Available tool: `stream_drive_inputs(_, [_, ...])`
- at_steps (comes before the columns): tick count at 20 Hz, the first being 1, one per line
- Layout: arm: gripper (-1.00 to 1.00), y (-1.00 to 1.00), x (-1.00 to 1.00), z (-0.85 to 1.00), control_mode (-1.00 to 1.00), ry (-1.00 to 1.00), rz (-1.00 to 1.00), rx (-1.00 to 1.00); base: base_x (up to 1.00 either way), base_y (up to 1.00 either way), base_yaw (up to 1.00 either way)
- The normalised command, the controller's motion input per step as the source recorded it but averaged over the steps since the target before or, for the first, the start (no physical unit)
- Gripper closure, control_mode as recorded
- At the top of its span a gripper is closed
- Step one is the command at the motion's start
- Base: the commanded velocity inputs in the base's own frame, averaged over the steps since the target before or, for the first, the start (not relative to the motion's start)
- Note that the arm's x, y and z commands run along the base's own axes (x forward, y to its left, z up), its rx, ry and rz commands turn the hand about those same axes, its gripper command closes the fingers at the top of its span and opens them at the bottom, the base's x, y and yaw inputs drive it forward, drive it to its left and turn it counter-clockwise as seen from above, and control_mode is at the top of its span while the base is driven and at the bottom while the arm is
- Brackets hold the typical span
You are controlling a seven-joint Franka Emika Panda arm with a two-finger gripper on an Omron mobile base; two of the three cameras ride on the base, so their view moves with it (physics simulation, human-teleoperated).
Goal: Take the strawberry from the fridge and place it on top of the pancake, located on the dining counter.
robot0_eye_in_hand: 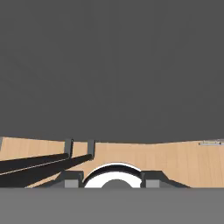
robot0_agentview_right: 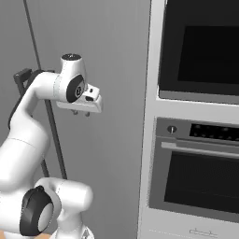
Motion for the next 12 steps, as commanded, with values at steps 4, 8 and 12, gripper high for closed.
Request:
stream_drive_inputs(4, [-1.0,0.0,-0.03,0.0,1.0,0.0,0.0,0.0,-0.22,0.0,0.0])
stream_drive_inputs(8, [-1.0,0.0,0.0,0.0,1.0,0.0,0.0,0.0,-0.55,0.27,0.0])
stream_drive_inputs(12, [-1.0,0.0,0.0,0.0,1.0,0.0,0.0,0.0,-0.17,0.65,-0.02])
